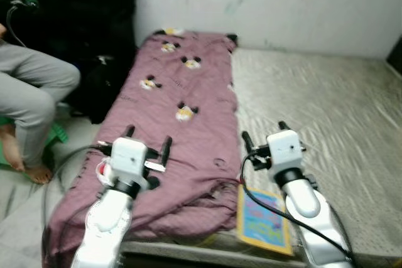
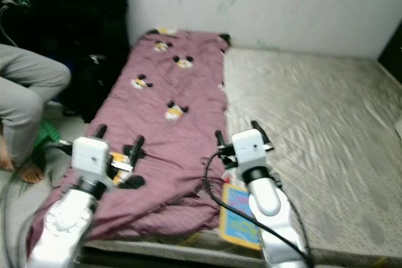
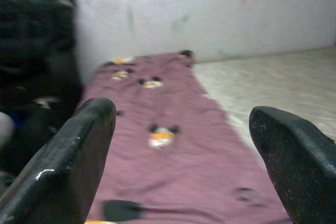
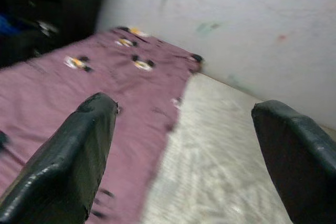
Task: Clean up the room
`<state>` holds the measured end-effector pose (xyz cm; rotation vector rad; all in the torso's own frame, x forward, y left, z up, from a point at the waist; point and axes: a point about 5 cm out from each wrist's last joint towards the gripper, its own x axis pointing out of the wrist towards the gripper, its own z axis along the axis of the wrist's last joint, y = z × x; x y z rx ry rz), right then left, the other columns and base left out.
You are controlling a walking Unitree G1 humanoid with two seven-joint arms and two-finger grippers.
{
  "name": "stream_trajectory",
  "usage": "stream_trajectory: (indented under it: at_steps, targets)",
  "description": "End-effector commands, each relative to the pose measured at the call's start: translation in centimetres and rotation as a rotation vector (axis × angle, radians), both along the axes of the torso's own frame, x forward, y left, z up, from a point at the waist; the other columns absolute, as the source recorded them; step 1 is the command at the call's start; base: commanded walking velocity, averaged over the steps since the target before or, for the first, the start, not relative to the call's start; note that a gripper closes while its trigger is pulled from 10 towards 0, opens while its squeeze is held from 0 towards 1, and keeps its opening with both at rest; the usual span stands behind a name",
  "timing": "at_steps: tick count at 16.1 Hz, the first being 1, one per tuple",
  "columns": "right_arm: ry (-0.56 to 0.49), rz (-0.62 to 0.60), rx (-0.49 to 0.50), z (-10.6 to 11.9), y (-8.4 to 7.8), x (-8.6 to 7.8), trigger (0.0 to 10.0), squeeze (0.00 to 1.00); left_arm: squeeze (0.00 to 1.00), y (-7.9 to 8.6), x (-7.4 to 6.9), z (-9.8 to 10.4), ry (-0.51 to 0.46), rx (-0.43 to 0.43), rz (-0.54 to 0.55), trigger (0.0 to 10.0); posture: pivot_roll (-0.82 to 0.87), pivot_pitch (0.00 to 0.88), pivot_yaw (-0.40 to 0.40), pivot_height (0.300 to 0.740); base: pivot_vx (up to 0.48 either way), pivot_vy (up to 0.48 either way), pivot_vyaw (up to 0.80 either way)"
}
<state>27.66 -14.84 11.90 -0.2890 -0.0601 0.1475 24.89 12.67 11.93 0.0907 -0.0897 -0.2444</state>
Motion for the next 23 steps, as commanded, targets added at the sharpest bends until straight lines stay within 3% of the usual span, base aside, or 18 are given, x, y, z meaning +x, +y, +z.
stream_trajectory:
  at_steps: [1, 12, 16, 23]
  targets:
    - [-0.013, -0.002, 0.003, 0.3, 0.1, 0.2, 10.0, 0.0, 0.0, 0.3, 0.2, 0.4, -0.016, 0.016, 0.002, 10.0, -0.01, 0.0, -0.002, 0.74, 0.0, -0.364, 0.0]
    - [-0.014, 0.002, -0.002, 0.2, 0.1, 0.3, 10.0, 0.0, 0.0, 0.1, 0.3, 0.4, -0.024, 0.022, -0.004, 10.0, -0.01, 0.0, -0.004, 0.74, 0.0, -0.353, 0.0]
    - [-0.014, -0.002, 0.001, 0.3, 0.1, 0.6, 10.0, 0.0, 0.0, 0.2, 0.5, 0.7, -0.044, 0.026, 0.013, 10.0, 0.0, 0.0, -0.005, 0.74, 0.0, 0.0, 0.0]
    - [-0.05, -0.015, -0.002, 0.9, -0.1, 2.5, 10.0, 0.0, 0.0, 0.4, 2.2, 1.5, -0.1, 0.033, 0.053, 10.0, 0.0, 0.0, -0.005, 0.74, 0.0, 0.0, -0.58]
